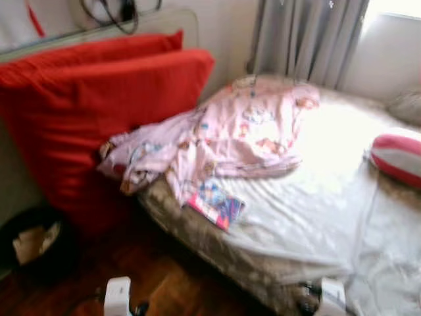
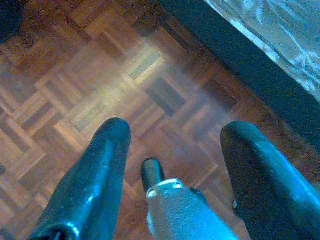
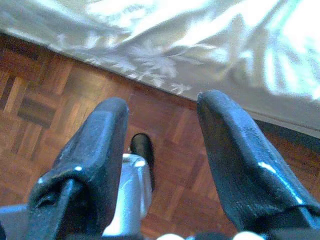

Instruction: Clean up the room

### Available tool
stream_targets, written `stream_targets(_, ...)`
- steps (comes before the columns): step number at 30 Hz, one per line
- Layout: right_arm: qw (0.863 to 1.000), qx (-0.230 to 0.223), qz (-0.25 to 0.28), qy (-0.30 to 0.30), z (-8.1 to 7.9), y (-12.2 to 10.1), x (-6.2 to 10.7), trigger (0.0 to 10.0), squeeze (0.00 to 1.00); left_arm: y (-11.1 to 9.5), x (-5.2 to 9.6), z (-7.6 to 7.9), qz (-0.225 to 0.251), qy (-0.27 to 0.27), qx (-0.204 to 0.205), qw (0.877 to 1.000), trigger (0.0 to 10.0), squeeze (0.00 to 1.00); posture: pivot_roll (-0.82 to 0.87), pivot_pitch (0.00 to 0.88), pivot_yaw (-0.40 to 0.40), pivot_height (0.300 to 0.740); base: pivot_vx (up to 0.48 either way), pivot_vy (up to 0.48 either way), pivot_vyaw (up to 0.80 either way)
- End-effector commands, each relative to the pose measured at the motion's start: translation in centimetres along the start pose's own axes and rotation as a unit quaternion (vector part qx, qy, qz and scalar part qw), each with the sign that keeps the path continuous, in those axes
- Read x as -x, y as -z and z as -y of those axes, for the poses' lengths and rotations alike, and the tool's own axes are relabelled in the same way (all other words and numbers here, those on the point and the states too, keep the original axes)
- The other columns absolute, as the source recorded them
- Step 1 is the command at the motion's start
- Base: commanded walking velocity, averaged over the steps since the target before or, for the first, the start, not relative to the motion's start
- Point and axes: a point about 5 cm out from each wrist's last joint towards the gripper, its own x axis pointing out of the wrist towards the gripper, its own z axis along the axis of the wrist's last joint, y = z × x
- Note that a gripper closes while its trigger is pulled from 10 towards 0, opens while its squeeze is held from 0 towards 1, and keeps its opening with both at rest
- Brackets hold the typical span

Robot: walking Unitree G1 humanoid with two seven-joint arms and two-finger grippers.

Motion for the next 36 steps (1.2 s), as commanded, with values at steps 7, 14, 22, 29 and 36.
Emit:
stream_targets(7, 1.000, 0.002, -0.006, 0.004, 0.36, 0.40, 0.11, 10.0, 0.00, -0.30, -0.14, 0.23, -0.001, 0.003, 0.000, 1.000, 10.0, 0.00, -0.04, 0.000, -0.012, 0.740, 0.000, -0.252, -0.74)
stream_targets(14, 1.000, 0.001, -0.006, 0.005, 0.32, 0.38, 0.10, 10.0, 0.00, -0.53, -0.19, 0.27, 0.003, 0.003, 0.000, 1.000, 10.0, 0.00, -0.04, 0.000, -0.011, 0.740, 0.000, -0.251, -0.73)
stream_targets(22, 1.000, -0.001, -0.005, 0.005, 0.28, 0.34, 0.09, 10.0, 0.00, -0.59, -0.20, 0.34, 0.006, 0.005, 0.001, 1.000, 10.0, 0.00, -0.04, 0.000, -0.012, 0.740, 0.000, -0.253, -0.73)
stream_targets(29, 1.000, -0.004, -0.002, 0.006, 0.26, 0.25, 0.08, 10.0, 0.00, -0.71, -0.24, 0.43, 0.008, 0.007, 0.001, 1.000, 10.0, 0.00, -0.04, 0.010, -0.014, 0.740, 0.000, -0.252, -0.50)
stream_targets(36, 1.000, -0.008, 0.002, 0.006, 0.27, 0.16, 0.07, 10.0, 0.00, -0.49, -0.20, 0.48, 0.004, 0.007, 0.002, 1.000, 10.0, 0.00, -0.04, 0.014, -0.014, 0.740, 0.000, -0.252, 0.00)
